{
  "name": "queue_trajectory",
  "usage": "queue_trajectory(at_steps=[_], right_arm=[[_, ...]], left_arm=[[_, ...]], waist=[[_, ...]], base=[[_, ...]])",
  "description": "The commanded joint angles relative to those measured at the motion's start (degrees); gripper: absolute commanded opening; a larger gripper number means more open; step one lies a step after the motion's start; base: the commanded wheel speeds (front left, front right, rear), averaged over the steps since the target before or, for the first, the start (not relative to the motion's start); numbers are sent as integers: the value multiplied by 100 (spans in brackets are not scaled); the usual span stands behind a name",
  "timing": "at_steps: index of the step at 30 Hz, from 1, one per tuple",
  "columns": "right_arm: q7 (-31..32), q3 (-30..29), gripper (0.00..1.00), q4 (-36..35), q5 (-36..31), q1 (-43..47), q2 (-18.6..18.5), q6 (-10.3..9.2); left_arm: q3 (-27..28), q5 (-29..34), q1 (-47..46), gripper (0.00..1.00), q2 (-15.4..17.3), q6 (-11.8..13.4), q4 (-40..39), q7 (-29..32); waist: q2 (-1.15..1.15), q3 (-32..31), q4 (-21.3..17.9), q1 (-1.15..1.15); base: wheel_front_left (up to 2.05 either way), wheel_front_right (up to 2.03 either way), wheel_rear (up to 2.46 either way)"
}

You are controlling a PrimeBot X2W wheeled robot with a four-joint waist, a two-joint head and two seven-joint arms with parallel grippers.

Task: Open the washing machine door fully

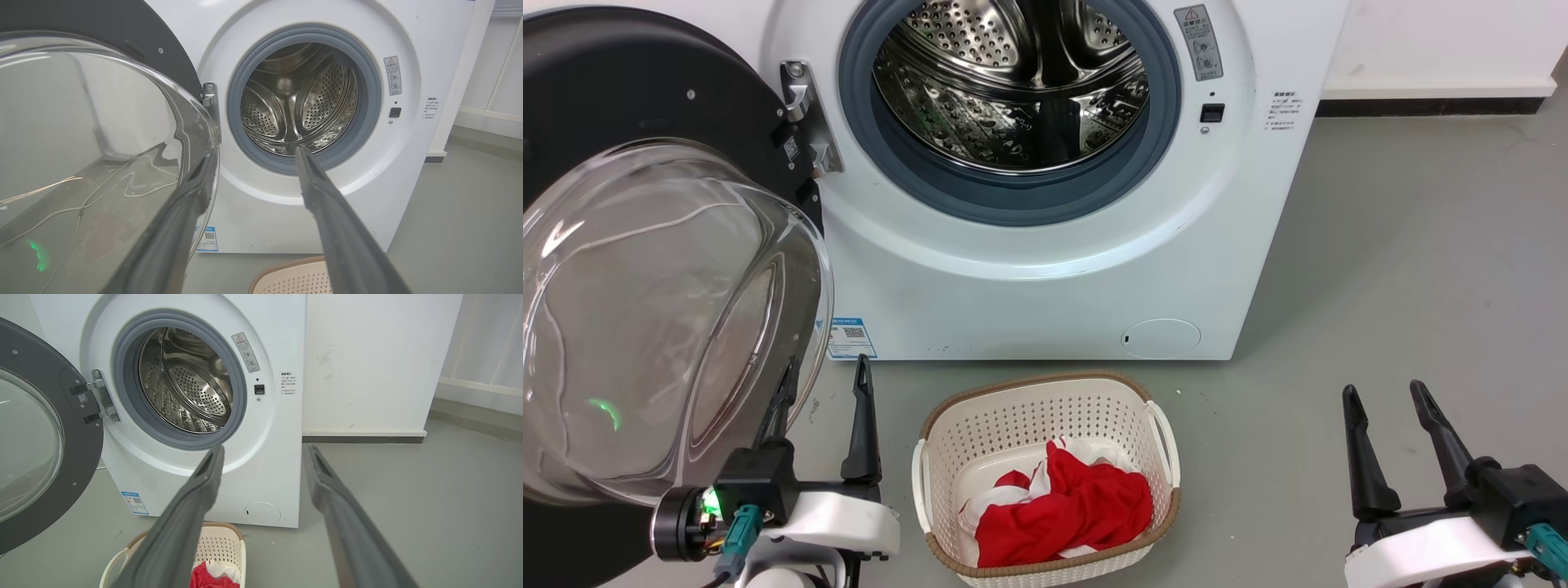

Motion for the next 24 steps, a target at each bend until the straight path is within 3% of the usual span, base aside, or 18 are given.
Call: queue_trajectory(at_steps=[1, 24], right_arm=[[-9, 6, 100, 7, 33, -5, 9, -4], [-45, -14, 100, 123, 47, -55, 9, -4]], left_arm=[[38, 70, 75, 100, -11, -34, -13, -14], [289, 347, 93, 100, -174, -283, 119, -14]], waist=[[0, 6, 9, 0], [0, 14, -9, 0]], base=[[0, 0, 0], [0, 0, 0]])
